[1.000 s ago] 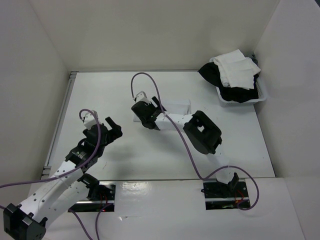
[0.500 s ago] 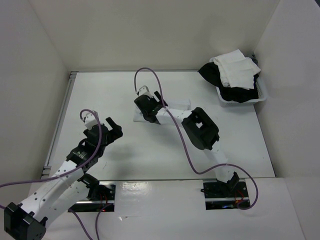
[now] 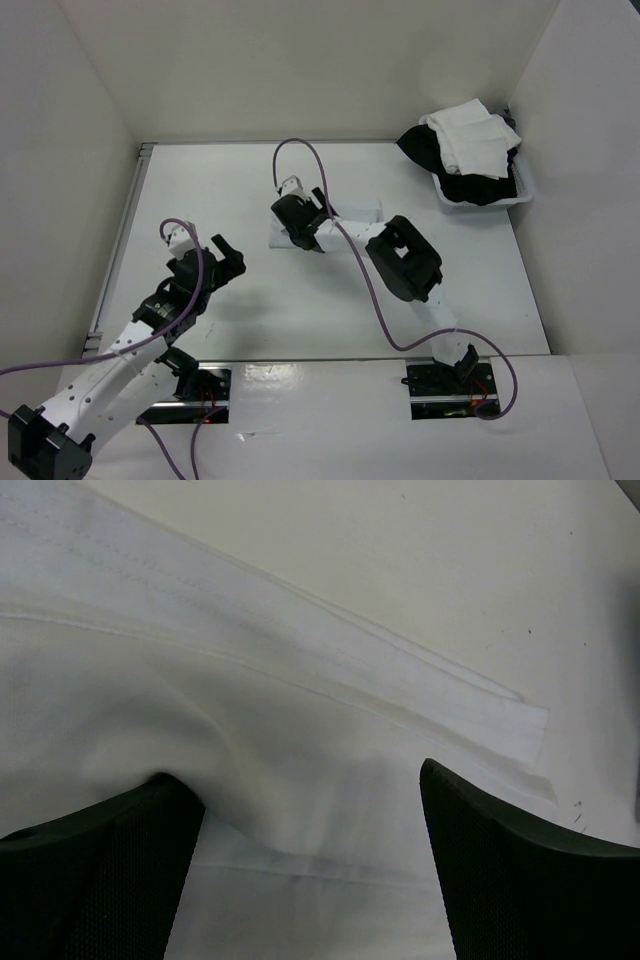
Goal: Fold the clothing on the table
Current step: Fold the skirt
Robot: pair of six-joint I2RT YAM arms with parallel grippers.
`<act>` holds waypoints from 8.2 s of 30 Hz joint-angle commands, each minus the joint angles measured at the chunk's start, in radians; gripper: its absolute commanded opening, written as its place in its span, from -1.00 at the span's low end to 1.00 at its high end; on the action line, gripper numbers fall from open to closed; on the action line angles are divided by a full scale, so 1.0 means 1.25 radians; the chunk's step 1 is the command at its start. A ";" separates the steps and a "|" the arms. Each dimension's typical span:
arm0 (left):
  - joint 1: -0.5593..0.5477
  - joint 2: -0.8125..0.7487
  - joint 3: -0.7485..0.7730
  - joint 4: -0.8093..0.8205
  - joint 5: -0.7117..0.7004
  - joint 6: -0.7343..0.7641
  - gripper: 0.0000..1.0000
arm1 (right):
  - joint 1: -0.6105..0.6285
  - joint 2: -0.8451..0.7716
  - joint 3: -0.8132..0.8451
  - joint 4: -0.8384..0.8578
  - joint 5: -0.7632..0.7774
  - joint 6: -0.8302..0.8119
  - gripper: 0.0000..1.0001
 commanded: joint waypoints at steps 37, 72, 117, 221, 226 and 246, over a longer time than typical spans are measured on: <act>-0.004 0.034 -0.002 0.061 0.014 0.011 1.00 | -0.062 0.031 0.317 -0.123 -0.002 -0.058 0.79; 0.072 0.727 0.396 0.277 0.269 0.090 0.61 | -0.162 -0.515 -0.399 -0.092 -0.070 0.368 -0.11; -0.021 0.920 0.563 0.102 0.108 0.126 0.18 | -0.207 -0.472 -0.445 -0.001 -0.102 0.375 -0.30; 0.034 0.918 0.699 0.102 0.126 0.196 -0.96 | -0.336 -0.301 -0.115 -0.113 -0.227 0.299 -1.00; 0.060 0.970 0.750 0.102 0.149 0.203 -0.63 | -0.362 -0.238 -0.050 -0.106 -0.255 0.284 -0.98; 0.081 0.928 0.688 0.154 0.175 0.171 0.99 | -0.353 -0.226 -0.074 -0.081 -0.276 0.261 0.35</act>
